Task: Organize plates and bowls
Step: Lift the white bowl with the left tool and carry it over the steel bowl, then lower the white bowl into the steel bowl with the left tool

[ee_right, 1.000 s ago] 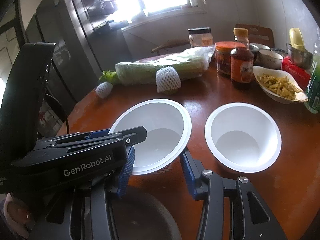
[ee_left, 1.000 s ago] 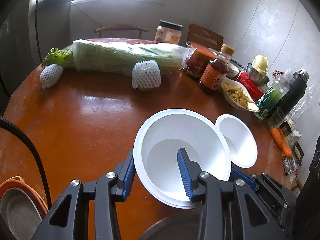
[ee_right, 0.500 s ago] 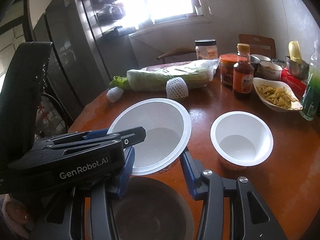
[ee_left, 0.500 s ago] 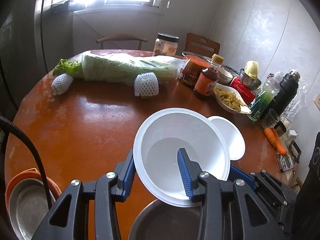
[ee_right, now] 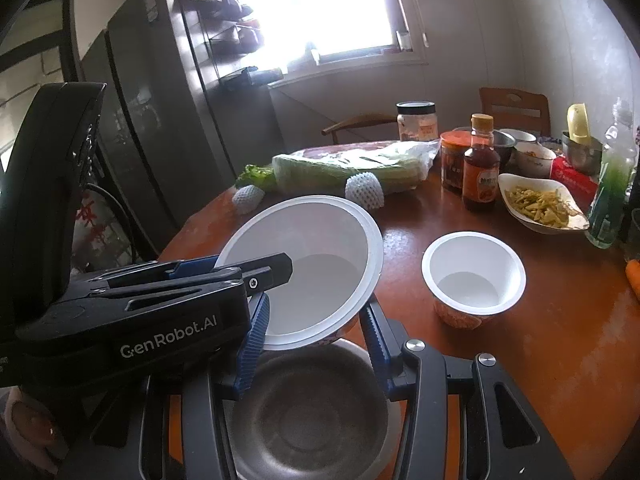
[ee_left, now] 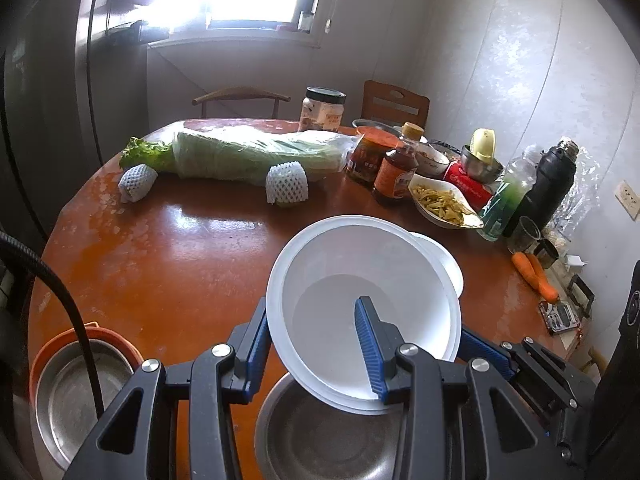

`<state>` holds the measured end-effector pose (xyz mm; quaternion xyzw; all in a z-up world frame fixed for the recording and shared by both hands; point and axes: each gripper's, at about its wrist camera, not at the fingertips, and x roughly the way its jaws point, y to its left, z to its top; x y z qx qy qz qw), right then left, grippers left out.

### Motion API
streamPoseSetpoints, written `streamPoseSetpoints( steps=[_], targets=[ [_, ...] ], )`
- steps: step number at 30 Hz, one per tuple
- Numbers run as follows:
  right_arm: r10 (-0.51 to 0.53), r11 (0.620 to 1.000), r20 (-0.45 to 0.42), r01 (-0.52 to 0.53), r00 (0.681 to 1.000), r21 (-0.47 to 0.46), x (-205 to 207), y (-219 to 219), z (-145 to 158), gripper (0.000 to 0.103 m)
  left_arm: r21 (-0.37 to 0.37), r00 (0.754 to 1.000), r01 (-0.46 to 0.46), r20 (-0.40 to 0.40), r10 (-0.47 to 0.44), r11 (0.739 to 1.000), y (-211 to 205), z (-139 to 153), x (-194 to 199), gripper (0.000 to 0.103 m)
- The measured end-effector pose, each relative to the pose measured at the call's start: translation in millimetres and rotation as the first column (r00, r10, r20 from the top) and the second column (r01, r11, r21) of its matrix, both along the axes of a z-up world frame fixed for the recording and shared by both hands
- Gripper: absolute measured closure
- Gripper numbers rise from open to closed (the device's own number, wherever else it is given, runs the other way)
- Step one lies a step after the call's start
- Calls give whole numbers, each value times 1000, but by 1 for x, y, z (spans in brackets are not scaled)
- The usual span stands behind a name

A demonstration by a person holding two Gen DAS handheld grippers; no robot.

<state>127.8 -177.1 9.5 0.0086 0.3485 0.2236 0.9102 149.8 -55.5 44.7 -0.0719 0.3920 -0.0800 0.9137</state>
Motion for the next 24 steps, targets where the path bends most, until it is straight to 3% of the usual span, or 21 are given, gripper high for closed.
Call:
streamPoseSetpoints(
  steps=[24],
  targets=[
    [13, 1000, 12, -13, 1000, -22, -47, -2, 14, 54, 21, 1000, 15, 4, -15, 1000, -4, 9, -44, 62]
  ],
)
